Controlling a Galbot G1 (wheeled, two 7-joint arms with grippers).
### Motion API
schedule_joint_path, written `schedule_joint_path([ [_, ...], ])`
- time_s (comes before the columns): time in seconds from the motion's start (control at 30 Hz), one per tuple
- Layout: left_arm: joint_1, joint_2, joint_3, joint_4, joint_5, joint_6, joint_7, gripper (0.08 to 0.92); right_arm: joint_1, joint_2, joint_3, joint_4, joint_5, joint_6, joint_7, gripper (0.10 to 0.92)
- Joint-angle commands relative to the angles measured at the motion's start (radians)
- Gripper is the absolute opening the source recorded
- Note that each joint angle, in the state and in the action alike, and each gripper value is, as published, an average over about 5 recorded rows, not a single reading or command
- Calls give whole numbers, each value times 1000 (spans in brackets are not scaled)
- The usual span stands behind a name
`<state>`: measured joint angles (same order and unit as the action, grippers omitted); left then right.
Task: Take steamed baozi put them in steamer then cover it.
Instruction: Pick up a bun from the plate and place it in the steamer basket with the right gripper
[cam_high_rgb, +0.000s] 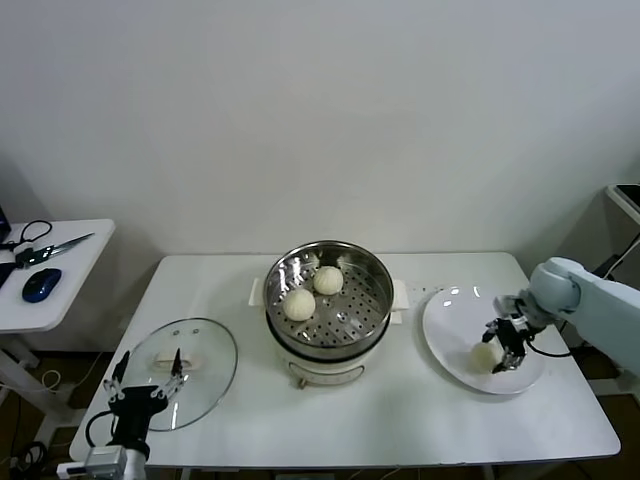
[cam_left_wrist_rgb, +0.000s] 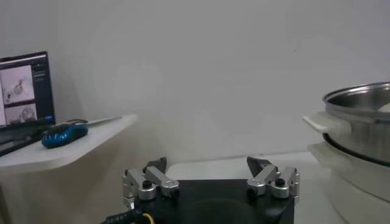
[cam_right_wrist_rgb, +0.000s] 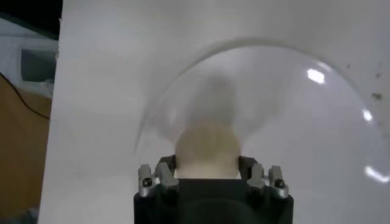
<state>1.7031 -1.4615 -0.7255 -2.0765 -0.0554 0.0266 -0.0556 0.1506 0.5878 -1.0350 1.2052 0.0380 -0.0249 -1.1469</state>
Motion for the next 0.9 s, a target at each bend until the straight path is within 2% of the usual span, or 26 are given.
schedule_joint_path([
  [0.03, 4, -2, 1, -4, 1, 4, -5, 823, 481, 80, -306, 27, 17, 299, -38, 669],
  [0.2, 19, -5, 2, -12, 0, 5, -5, 823, 735, 208, -456, 62, 20, 511, -46, 673],
  [0.3, 25, -7, 1, -16, 0, 7, -5, 823, 785, 274, -457, 105, 8, 575, -50, 678],
  [0.7, 32, -16, 3, -33, 3, 14, 1, 823, 651, 504, -339, 246, -81, 597, -30, 687],
  [0.9, 40, -11, 0, -31, 1, 8, 1, 823, 545, 614, -315, 259, -141, 599, -27, 687],
])
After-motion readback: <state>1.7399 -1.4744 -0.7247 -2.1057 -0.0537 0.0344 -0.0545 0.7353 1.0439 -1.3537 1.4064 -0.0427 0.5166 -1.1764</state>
